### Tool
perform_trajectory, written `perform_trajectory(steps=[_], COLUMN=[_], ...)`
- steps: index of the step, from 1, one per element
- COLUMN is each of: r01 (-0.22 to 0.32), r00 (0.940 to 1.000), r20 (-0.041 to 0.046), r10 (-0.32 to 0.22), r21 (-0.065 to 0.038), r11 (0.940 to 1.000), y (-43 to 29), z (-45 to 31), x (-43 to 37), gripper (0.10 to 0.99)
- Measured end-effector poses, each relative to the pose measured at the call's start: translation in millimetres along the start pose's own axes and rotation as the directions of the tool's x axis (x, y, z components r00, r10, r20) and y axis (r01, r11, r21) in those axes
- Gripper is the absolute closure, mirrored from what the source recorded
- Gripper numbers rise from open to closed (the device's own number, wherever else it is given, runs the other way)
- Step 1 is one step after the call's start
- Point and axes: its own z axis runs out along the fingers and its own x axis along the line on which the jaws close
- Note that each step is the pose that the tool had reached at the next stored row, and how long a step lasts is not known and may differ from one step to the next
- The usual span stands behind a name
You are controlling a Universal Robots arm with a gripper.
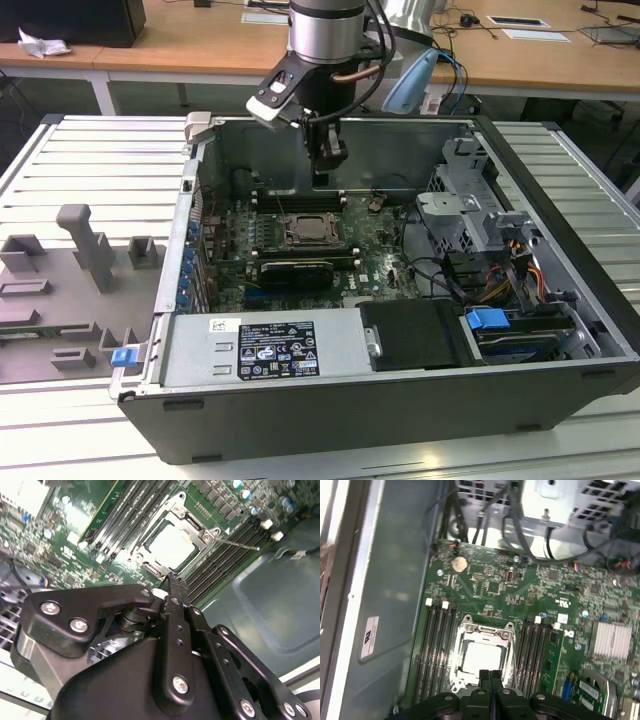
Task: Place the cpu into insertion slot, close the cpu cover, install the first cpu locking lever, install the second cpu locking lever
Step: 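Install the first cpu locking lever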
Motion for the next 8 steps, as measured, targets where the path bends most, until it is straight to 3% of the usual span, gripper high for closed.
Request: perform_trajectory(steps=[4, 8], r01=[0.074, 0.137], r00=[0.9973, 0.9906], r20=[-0.0023, -0.0043], r10=[-0.074, -0.137], r21=[0.000, -0.001], r11=[0.9973, 0.9906], y=[0.0, 0.0], z=[0.0, 0.0], x=[0.0, 0.0], gripper=[0.980, 0.980])
